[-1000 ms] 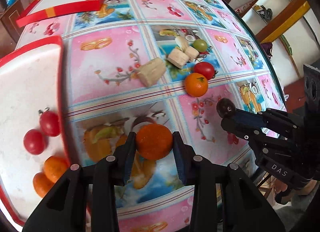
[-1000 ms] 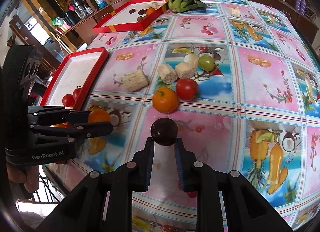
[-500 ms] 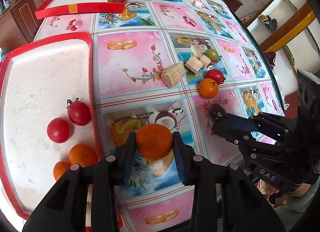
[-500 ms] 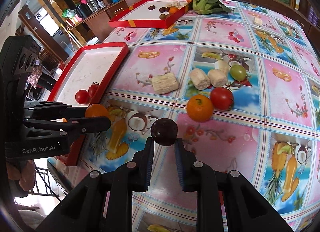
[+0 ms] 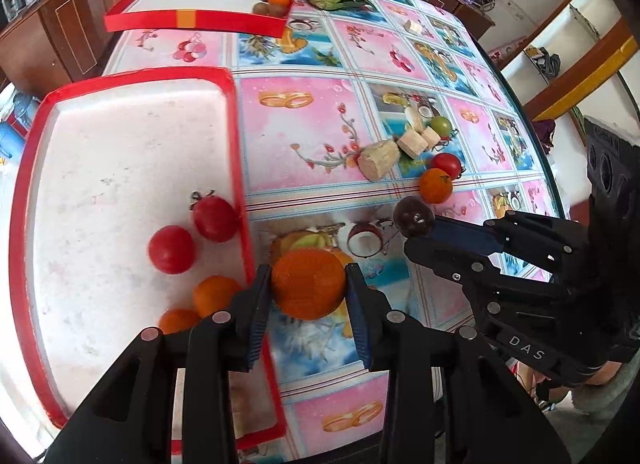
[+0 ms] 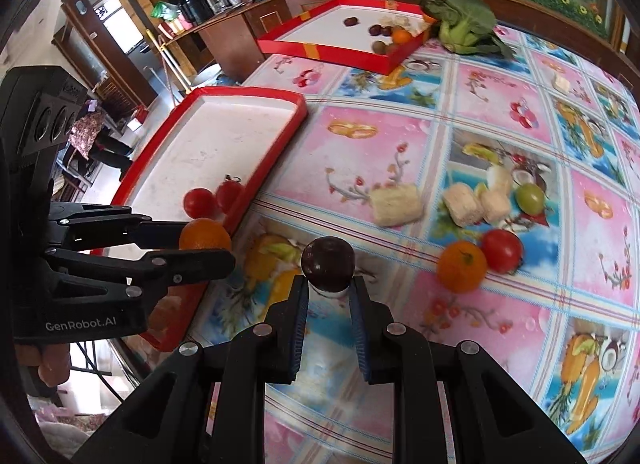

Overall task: Organize fruits
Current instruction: 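Carry the orange and plum over the white tray with both tools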

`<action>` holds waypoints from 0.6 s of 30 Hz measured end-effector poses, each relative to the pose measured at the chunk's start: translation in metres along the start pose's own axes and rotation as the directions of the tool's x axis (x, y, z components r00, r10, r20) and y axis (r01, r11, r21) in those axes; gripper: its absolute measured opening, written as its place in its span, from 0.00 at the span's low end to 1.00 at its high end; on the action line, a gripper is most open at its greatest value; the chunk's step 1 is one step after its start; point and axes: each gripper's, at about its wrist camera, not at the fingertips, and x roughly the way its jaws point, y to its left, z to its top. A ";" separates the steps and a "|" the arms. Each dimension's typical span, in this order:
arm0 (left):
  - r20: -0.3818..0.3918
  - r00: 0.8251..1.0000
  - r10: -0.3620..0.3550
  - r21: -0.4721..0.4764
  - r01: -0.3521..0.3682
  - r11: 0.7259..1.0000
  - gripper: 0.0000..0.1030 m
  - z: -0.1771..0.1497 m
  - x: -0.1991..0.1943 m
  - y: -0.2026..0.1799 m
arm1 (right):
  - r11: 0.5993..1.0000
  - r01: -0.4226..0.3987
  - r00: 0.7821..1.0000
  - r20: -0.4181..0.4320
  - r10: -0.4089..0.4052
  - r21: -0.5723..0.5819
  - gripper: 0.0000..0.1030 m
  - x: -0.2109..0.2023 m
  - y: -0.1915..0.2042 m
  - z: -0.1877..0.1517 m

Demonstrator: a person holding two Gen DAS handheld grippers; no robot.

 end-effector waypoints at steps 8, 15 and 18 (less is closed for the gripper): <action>0.009 1.000 -0.001 -0.111 0.002 0.994 0.33 -0.013 -0.021 0.054 | 0.997 -0.053 0.998 -0.017 0.053 -0.057 0.20 0.017 0.037 0.028; 0.021 0.999 0.027 -0.189 -0.022 0.982 0.33 -0.026 -0.032 0.096 | 0.992 -0.072 0.997 -0.027 0.070 -0.103 0.20 0.032 0.062 0.047; 0.011 1.000 0.024 -0.205 -0.021 0.979 0.33 -0.029 -0.028 0.107 | 0.990 -0.071 0.997 -0.035 0.067 -0.120 0.20 0.041 0.069 0.060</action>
